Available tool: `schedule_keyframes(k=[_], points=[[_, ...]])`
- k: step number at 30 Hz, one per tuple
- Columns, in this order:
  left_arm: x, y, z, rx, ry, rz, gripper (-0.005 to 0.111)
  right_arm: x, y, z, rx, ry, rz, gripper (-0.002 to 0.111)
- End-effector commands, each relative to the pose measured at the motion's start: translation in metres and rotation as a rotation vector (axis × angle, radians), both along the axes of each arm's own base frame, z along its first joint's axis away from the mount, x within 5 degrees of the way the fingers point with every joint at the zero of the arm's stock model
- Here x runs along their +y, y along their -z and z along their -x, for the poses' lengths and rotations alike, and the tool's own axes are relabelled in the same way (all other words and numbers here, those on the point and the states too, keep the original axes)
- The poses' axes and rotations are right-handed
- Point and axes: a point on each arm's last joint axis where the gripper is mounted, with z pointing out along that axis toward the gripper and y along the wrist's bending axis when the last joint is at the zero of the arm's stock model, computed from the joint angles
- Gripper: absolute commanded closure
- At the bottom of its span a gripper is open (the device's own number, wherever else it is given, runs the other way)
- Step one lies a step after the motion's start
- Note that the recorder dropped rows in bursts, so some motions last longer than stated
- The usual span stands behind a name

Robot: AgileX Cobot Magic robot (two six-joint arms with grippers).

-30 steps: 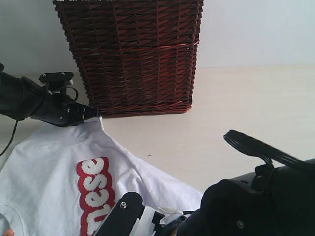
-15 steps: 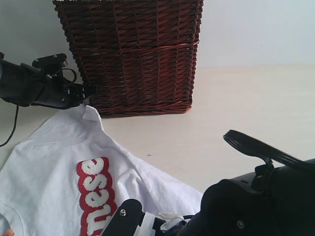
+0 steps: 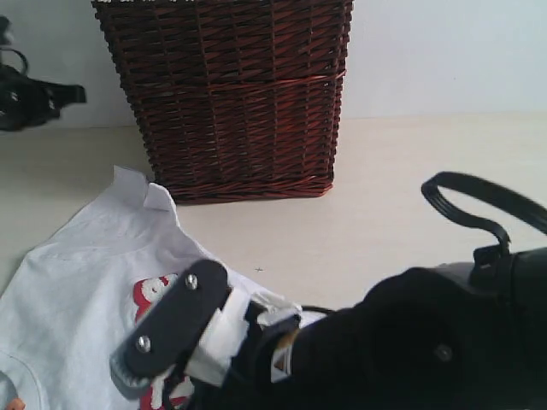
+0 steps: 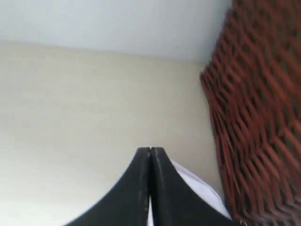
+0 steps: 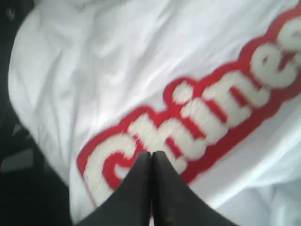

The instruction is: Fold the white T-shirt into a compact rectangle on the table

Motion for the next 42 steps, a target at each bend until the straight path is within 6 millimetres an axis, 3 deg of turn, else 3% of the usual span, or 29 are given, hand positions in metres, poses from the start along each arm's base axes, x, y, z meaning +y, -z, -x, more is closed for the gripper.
schedule_keyframes(k=[1,6,10,13,19,25,28,33,37,42], points=[[0.040,-0.049,0.024,-0.068,-0.043,0.028,0.107,0.025,-0.009,-0.023,-0.056,0.063,-0.070,0.108],[0.080,-0.077,0.052,-0.093,-0.129,0.083,0.107,0.067,0.023,-0.040,0.027,0.028,0.014,0.108],[0.095,-0.078,0.068,-0.105,-0.203,0.084,0.107,0.093,0.060,-0.049,0.129,0.016,0.096,0.108],[0.097,-0.074,0.075,-0.116,-0.244,0.064,0.107,0.106,0.078,-0.046,0.234,-0.044,0.168,0.108],[0.097,-0.069,0.078,-0.104,-0.251,0.063,0.107,0.122,0.082,-0.010,0.288,-0.216,0.234,0.108],[0.095,-0.067,0.078,-0.086,-0.226,0.056,0.107,0.115,0.085,0.031,0.330,-0.377,0.356,0.108],[0.095,-0.066,0.079,-0.077,-0.209,0.034,0.107,0.110,0.087,0.040,0.313,-0.401,0.374,0.108],[0.092,-0.059,0.080,-0.028,-0.128,-0.014,0.107,0.113,0.068,0.031,0.237,-0.355,0.281,0.108],[0.084,-0.038,0.081,0.102,-0.022,0.008,0.107,0.111,0.028,0.018,0.151,-0.329,0.175,0.108],[0.065,-0.003,0.085,0.347,0.165,0.131,0.107,0.092,-0.024,-0.003,0.017,-0.237,0.120,0.108]])
